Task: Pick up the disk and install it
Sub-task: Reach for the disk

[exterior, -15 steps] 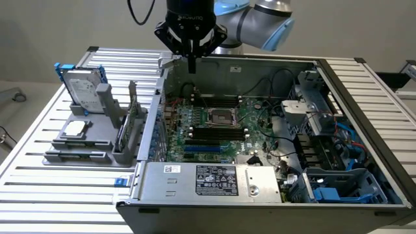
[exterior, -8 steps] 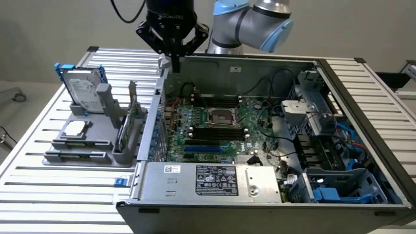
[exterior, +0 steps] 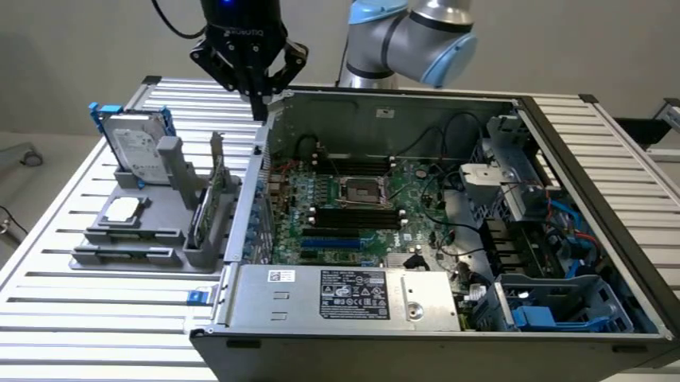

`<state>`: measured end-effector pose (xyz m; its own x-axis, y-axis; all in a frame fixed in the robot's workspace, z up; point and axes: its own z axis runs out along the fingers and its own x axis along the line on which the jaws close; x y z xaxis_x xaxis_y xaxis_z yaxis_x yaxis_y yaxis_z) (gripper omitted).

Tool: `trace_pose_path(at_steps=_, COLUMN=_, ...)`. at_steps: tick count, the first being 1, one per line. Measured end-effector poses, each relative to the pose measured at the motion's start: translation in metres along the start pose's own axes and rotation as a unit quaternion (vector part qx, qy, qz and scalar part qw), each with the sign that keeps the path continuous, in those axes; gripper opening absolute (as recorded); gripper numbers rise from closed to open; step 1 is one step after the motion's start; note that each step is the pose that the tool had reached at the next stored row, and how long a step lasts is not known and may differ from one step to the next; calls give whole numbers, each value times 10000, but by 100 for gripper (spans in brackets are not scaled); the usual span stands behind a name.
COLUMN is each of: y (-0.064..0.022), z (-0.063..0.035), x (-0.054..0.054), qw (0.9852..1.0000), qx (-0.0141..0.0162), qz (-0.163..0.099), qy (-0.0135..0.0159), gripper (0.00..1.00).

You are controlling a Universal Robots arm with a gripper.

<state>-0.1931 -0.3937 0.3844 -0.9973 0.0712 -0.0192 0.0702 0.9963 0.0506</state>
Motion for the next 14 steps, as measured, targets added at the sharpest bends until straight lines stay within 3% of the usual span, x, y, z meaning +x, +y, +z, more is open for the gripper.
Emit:
trace_pose_path(at_steps=6, y=37, z=28, x=278, qw=10000, qx=-1, qz=0, qy=0, gripper=11)
trace_pose_path(at_steps=14, y=189, z=40, x=654, qw=10000, qx=-1, qz=1, qy=0, gripper=11)
